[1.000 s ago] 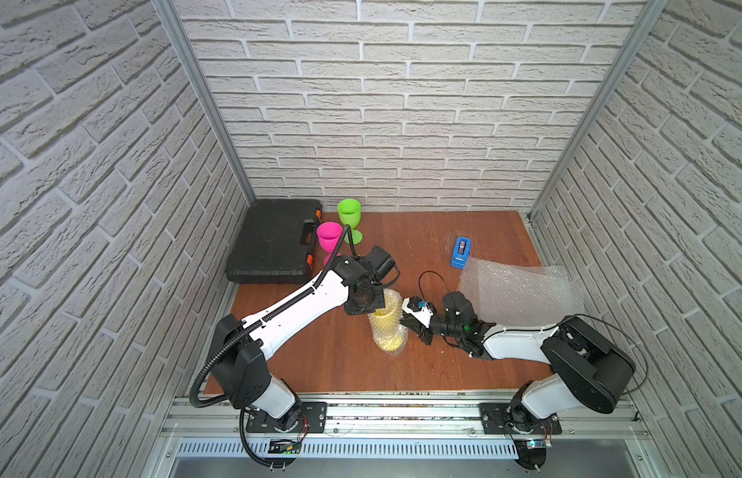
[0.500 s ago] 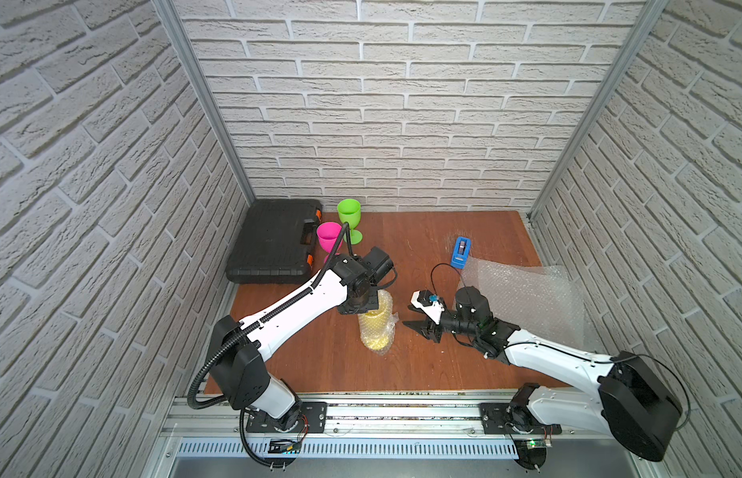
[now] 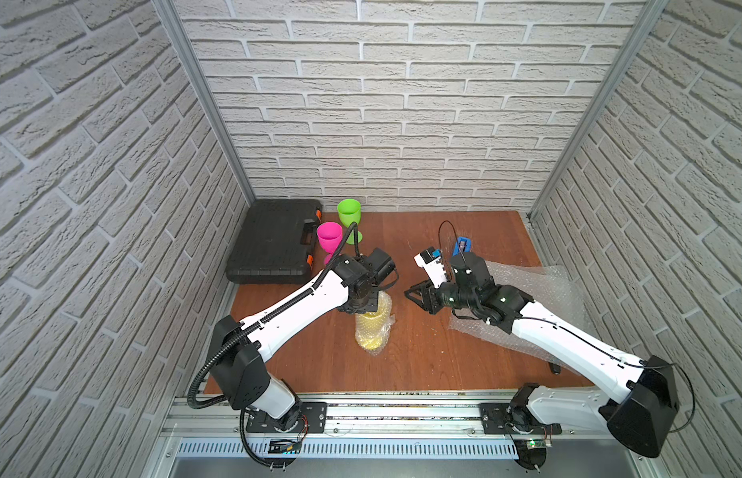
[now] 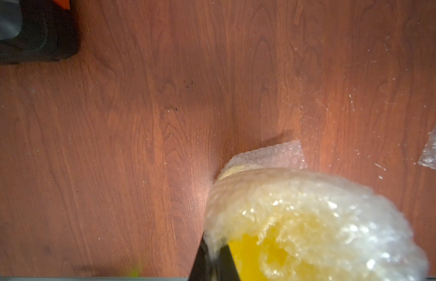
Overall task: Wrap wine glasses in bubble wrap
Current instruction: Wrap the wine glass in bubble wrap, then pick up the bubble wrap from the center of the board.
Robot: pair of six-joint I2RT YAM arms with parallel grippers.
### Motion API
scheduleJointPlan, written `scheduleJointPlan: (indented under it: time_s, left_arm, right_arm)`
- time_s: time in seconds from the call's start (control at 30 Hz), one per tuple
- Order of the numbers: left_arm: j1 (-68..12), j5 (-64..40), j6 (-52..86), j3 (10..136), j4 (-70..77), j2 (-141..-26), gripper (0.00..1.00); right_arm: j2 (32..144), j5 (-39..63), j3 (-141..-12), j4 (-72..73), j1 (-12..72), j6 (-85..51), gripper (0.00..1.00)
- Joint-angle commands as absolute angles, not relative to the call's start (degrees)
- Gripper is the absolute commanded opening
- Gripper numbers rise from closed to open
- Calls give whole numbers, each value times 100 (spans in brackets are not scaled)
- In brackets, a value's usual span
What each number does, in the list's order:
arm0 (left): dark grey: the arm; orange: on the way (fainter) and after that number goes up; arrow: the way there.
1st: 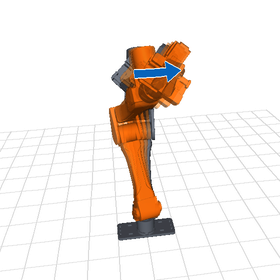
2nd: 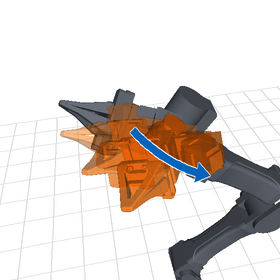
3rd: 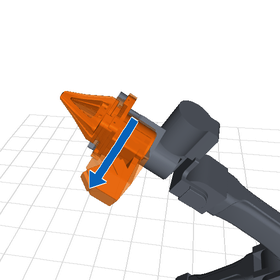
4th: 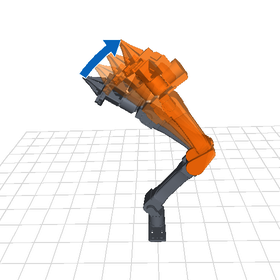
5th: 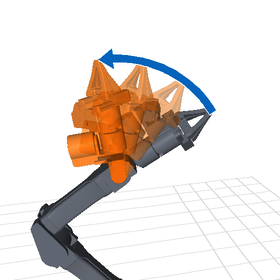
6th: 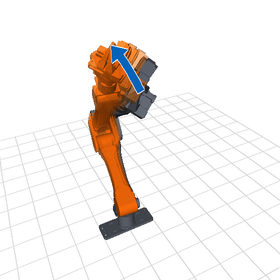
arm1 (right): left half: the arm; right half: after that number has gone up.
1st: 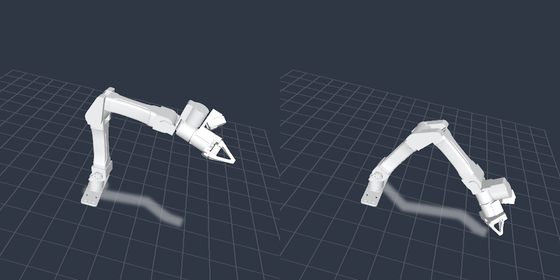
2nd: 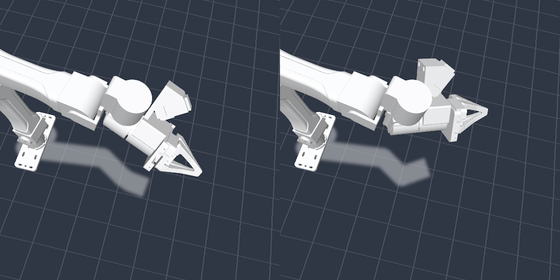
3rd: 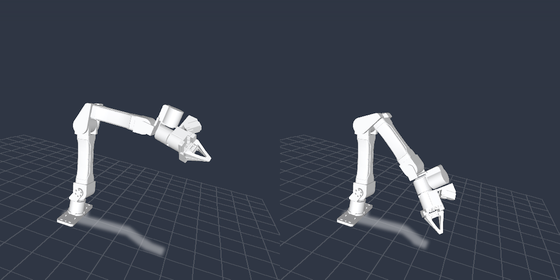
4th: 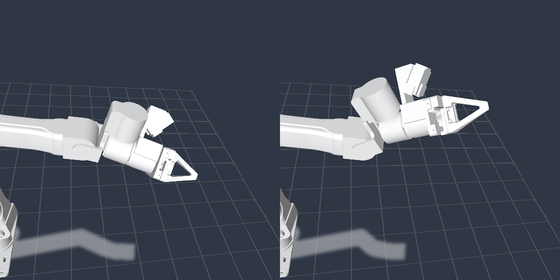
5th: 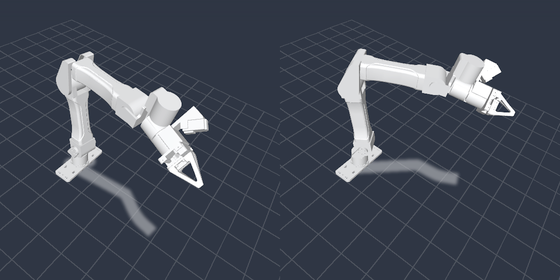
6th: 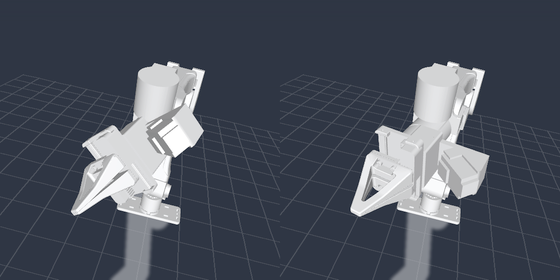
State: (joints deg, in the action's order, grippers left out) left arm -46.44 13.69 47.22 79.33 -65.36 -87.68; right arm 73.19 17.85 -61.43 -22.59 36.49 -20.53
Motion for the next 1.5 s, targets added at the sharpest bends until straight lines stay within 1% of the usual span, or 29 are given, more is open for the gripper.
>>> scheduleJointPlan:
  time_s: [0.0, 0.17, 0.4, 0.67, 0.87, 1.1, 1.47]
  left_arm:
    - [-4763, 1503, 4521, 8084, -6528, -8933, 0]
    - [-4875, 1528, 4413, 8253, -6510, -9050, 0]
    - [-5011, 1582, 4346, 8280, -6426, -9080, 0]
    - [-5045, 1593, 4333, 8245, -6395, -8958, 0]
    - [-5050, 1573, 4325, 8175, -6272, -8901, 0]
    - [-5048, 1521, 4215, 8211, -6190, -8963, 0]
    - [-5045, 1463, 4308, 8082, -6012, -8938, 0]
  right_arm:
    - [7580, 1839, -6569, -3469, 3669, -2804, 34]
    - [7821, 1708, -6977, -3760, 3744, -3130, 38]
    - [8227, 1384, -7698, -4492, 3883, -3187, 45]
    - [8369, 1262, -7971, -4932, 4067, -3208, 49]
    - [8522, 1149, -8274, -5254, 4218, -3217, 51]
    - [8853, 838, -8800, -5993, 4370, -3217, 54]
    - [9285, 762, -8895, -6243, 4456, -3111, 55]
